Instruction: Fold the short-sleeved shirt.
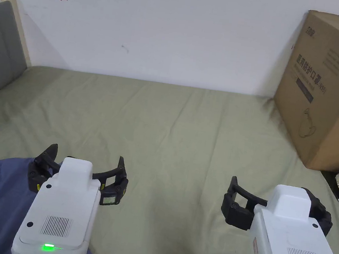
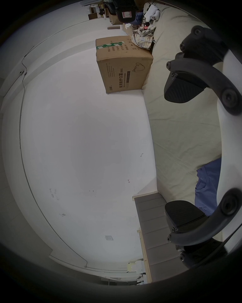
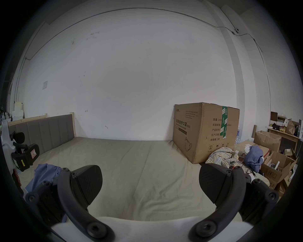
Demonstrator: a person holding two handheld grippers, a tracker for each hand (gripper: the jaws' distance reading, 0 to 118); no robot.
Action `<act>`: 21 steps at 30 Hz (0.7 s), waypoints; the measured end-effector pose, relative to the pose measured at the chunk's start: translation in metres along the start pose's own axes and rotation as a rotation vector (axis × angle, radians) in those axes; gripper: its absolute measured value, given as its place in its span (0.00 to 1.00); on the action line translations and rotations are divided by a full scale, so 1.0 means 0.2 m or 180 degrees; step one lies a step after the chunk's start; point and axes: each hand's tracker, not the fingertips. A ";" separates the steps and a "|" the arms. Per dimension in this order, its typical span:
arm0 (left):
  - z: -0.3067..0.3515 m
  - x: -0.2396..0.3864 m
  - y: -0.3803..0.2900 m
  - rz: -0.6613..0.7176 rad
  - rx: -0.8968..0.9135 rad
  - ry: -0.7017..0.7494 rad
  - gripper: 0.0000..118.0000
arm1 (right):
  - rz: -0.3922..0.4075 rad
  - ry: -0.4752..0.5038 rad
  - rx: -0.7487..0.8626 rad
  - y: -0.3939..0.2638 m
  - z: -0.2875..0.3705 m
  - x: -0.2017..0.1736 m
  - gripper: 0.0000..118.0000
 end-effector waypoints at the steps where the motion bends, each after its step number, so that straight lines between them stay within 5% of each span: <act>1: 0.00 0.00 0.00 -0.0002 0.0004 -0.0003 1.00 | 0.0003 -0.0002 0.0003 0.00 0.00 0.00 0.98; 18: -0.01 -0.01 0.02 -0.0004 0.0019 0.0005 0.99 | -0.0029 -0.0007 -0.0068 0.02 -0.01 0.01 0.96; 19: 0.00 -0.01 0.02 0.0032 0.0014 -0.0018 0.96 | -0.0034 0.0007 -0.0067 0.02 -0.01 0.01 0.93; 21: 0.00 -0.01 0.03 0.0079 0.0026 -0.0039 0.69 | -0.0007 0.0031 -0.0071 0.02 -0.01 0.01 0.70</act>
